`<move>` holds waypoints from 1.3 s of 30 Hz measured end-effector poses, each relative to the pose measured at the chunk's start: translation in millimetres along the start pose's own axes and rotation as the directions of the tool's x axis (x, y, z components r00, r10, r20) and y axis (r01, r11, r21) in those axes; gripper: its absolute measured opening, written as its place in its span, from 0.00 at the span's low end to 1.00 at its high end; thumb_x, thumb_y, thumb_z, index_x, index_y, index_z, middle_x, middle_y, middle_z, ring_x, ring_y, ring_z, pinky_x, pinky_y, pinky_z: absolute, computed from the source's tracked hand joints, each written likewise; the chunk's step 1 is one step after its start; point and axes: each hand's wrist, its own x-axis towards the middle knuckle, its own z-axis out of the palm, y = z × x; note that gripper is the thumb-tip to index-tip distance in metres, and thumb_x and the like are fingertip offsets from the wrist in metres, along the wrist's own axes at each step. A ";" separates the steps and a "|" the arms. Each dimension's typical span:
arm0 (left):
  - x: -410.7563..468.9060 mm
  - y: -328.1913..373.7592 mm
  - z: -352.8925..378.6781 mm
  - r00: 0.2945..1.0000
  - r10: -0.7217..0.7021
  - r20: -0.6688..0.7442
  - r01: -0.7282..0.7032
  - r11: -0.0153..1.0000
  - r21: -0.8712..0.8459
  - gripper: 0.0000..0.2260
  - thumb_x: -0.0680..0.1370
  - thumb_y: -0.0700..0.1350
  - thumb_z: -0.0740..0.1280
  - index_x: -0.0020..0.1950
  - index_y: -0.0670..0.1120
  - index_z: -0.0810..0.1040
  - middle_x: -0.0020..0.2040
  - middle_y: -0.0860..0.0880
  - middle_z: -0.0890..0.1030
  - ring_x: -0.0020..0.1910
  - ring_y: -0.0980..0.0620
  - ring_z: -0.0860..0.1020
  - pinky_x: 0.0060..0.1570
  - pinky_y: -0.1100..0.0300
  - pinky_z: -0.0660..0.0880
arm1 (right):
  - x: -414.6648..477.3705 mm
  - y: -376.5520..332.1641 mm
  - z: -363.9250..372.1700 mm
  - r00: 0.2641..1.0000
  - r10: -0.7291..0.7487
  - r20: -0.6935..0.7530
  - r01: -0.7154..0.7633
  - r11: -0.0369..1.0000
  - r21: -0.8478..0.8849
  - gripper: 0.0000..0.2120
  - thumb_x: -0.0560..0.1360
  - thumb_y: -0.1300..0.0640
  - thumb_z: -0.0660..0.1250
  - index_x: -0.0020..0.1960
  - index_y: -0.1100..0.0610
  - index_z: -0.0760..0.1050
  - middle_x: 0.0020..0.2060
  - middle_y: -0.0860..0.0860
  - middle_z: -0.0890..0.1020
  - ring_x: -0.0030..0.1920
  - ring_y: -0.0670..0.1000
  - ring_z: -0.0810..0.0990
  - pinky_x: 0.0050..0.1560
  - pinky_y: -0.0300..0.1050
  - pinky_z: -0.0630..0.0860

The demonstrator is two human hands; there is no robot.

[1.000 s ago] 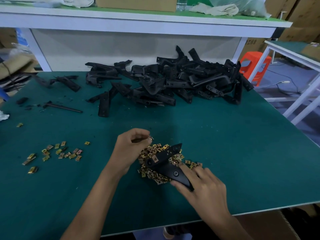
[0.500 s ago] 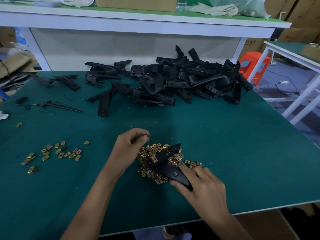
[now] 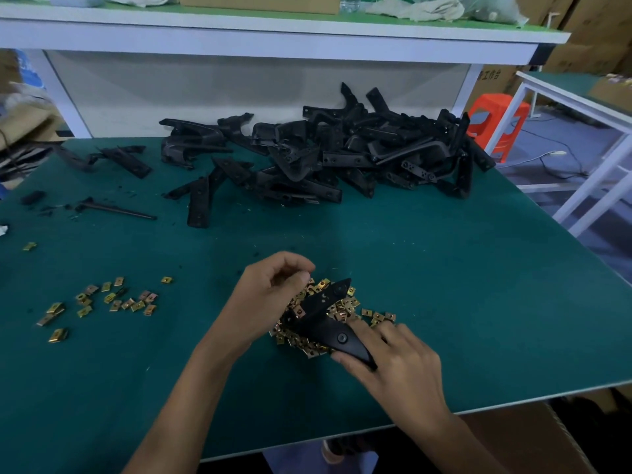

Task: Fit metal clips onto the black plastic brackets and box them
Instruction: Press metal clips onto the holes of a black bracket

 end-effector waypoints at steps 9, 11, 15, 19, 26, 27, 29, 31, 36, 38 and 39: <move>-2.3 6.4 9.3 0.995 -0.059 0.081 0.059 0.998 0.013 0.11 0.79 0.39 0.70 0.47 0.55 0.85 0.43 0.50 0.85 0.42 0.59 0.80 0.43 0.67 0.76 | -0.2 -0.8 -0.9 1.000 -0.008 -0.005 0.008 1.000 0.000 0.23 0.76 0.33 0.65 0.58 0.48 0.83 0.37 0.46 0.77 0.37 0.51 0.77 0.31 0.44 0.71; -3.5 6.6 11.3 0.992 -0.082 0.092 0.081 0.997 0.014 0.09 0.79 0.39 0.70 0.47 0.54 0.86 0.44 0.50 0.85 0.43 0.58 0.81 0.44 0.65 0.76 | 0.0 -0.8 -1.1 1.000 -0.013 -0.005 0.013 1.000 -0.001 0.23 0.76 0.33 0.64 0.58 0.48 0.84 0.37 0.46 0.77 0.37 0.50 0.77 0.31 0.44 0.71; -3.2 6.9 10.3 0.987 -0.118 0.110 0.114 0.992 0.048 0.09 0.79 0.40 0.70 0.49 0.53 0.87 0.44 0.51 0.86 0.43 0.56 0.83 0.45 0.64 0.77 | -1.1 -0.2 -0.8 1.000 -0.029 0.006 0.029 1.000 -0.010 0.23 0.77 0.33 0.63 0.58 0.48 0.83 0.37 0.46 0.77 0.37 0.51 0.77 0.31 0.44 0.72; -3.4 10.6 10.3 0.985 -0.150 0.086 0.144 0.987 0.065 0.09 0.78 0.39 0.71 0.48 0.53 0.87 0.42 0.54 0.87 0.41 0.61 0.83 0.41 0.71 0.75 | -1.6 0.1 1.2 0.998 -0.058 0.012 0.058 0.997 -0.045 0.23 0.78 0.33 0.61 0.58 0.48 0.83 0.37 0.46 0.77 0.36 0.50 0.77 0.30 0.43 0.71; -3.9 15.5 22.1 0.981 -0.189 0.036 0.183 0.975 0.123 0.09 0.77 0.40 0.71 0.47 0.53 0.87 0.39 0.60 0.86 0.39 0.65 0.82 0.39 0.73 0.73 | -3.3 2.6 4.8 0.998 -0.059 0.022 0.060 0.996 -0.065 0.24 0.78 0.33 0.63 0.59 0.49 0.83 0.38 0.46 0.78 0.36 0.51 0.77 0.29 0.43 0.70; -5.1 14.6 23.2 0.980 -0.195 0.047 0.189 0.976 0.112 0.10 0.77 0.39 0.70 0.48 0.53 0.87 0.41 0.61 0.86 0.41 0.65 0.82 0.41 0.72 0.73 | -3.6 2.8 4.9 0.998 -0.057 0.026 0.059 0.996 -0.063 0.24 0.78 0.33 0.62 0.59 0.49 0.83 0.38 0.46 0.78 0.36 0.51 0.77 0.29 0.43 0.70; -11.1 12.7 25.6 0.981 -0.185 0.050 0.180 0.979 0.100 0.10 0.77 0.40 0.71 0.52 0.53 0.87 0.45 0.61 0.86 0.46 0.64 0.83 0.47 0.70 0.74 | -3.8 2.7 5.1 0.998 -0.046 0.033 0.048 0.997 -0.054 0.25 0.78 0.32 0.61 0.59 0.50 0.83 0.39 0.46 0.79 0.36 0.51 0.78 0.28 0.43 0.70; -20.3 8.0 29.1 0.988 -0.135 0.080 0.120 0.979 0.165 0.14 0.75 0.46 0.73 0.60 0.55 0.84 0.51 0.62 0.85 0.52 0.66 0.81 0.52 0.68 0.74 | -2.9 2.0 4.9 0.999 -0.025 0.032 0.027 0.998 -0.051 0.25 0.78 0.32 0.60 0.59 0.50 0.83 0.39 0.46 0.79 0.36 0.51 0.78 0.28 0.43 0.71; -32.4 3.6 37.2 0.996 -0.038 -0.078 0.060 0.949 0.310 0.19 0.75 0.51 0.75 0.63 0.63 0.76 0.50 0.67 0.81 0.53 0.72 0.76 0.49 0.76 0.71 | -1.7 1.1 3.4 1.000 -0.012 0.011 0.013 0.999 -0.048 0.24 0.78 0.33 0.62 0.60 0.49 0.83 0.38 0.46 0.78 0.37 0.50 0.78 0.29 0.43 0.71; -30.7 4.0 37.8 0.989 0.019 -0.146 0.037 0.930 0.366 0.13 0.75 0.49 0.76 0.56 0.59 0.79 0.48 0.64 0.82 0.50 0.66 0.78 0.49 0.70 0.73 | -2.6 0.8 3.2 1.000 -0.011 0.000 0.011 0.999 -0.044 0.24 0.78 0.33 0.63 0.60 0.49 0.82 0.38 0.46 0.78 0.37 0.50 0.78 0.29 0.43 0.71; -30.5 4.3 38.5 0.987 0.044 -0.153 0.020 0.917 0.398 0.11 0.75 0.49 0.76 0.55 0.58 0.80 0.49 0.63 0.82 0.50 0.64 0.78 0.51 0.65 0.75 | -3.0 0.7 3.4 1.000 -0.010 -0.005 0.010 0.999 -0.041 0.24 0.78 0.33 0.63 0.60 0.49 0.82 0.38 0.46 0.78 0.37 0.50 0.78 0.29 0.43 0.71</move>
